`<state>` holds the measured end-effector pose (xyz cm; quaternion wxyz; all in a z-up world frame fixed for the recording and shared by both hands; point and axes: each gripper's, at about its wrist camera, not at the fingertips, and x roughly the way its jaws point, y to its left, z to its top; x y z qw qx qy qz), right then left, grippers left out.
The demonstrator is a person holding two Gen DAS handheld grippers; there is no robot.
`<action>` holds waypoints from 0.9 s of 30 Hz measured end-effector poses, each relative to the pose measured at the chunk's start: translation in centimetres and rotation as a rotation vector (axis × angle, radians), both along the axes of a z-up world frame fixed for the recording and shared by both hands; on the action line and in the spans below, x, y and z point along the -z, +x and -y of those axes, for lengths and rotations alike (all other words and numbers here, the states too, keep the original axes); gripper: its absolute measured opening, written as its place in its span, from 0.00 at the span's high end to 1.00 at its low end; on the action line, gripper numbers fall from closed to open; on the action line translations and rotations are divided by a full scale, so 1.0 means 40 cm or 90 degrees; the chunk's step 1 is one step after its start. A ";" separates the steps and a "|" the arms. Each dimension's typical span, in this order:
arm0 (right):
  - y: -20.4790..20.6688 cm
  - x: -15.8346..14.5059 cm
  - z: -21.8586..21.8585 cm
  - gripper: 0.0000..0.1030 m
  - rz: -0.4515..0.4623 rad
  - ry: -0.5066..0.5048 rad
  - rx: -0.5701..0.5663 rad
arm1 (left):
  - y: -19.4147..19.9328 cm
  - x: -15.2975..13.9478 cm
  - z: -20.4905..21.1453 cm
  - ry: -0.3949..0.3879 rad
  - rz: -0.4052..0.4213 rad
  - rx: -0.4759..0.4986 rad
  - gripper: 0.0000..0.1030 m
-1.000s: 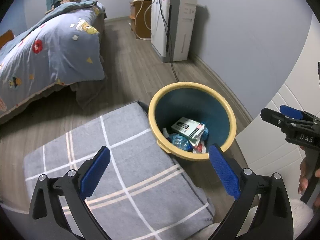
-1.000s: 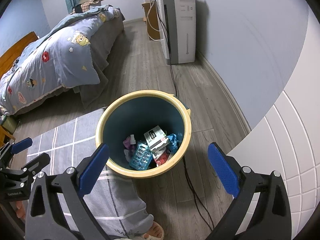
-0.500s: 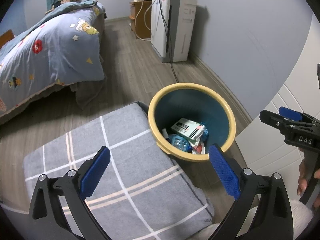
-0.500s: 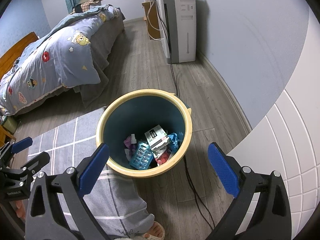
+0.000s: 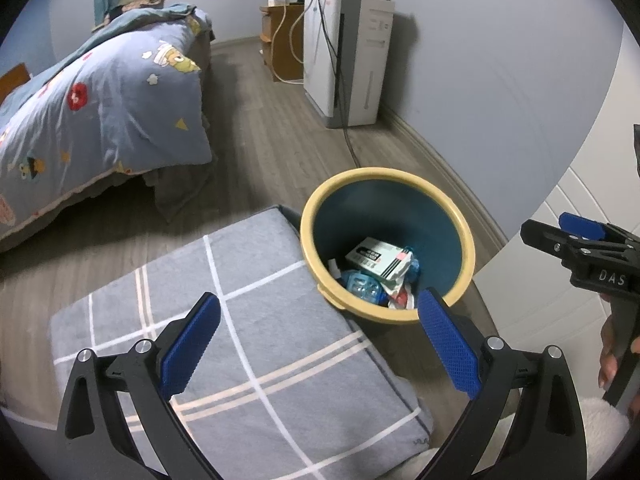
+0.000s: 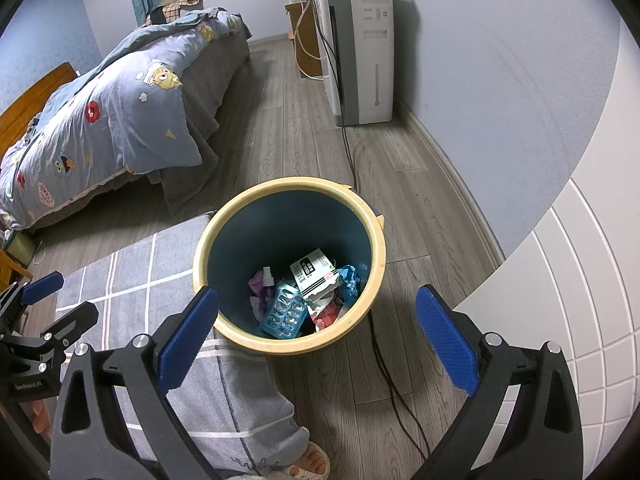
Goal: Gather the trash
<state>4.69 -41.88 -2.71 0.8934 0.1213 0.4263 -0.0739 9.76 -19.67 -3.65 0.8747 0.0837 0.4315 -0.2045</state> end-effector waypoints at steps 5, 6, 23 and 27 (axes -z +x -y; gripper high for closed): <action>0.000 0.000 -0.001 0.06 -0.001 0.001 0.000 | -0.003 -0.004 0.000 -0.004 0.003 0.004 0.05; 0.000 -0.001 -0.001 0.06 0.000 0.000 -0.001 | -0.004 -0.005 0.000 -0.004 0.004 0.006 0.05; 0.000 0.000 0.000 0.06 0.000 0.001 0.001 | -0.003 -0.006 0.000 -0.003 0.007 0.005 0.05; 0.001 0.000 0.001 0.06 -0.001 0.002 0.000 | -0.003 -0.006 0.000 -0.002 0.006 0.005 0.05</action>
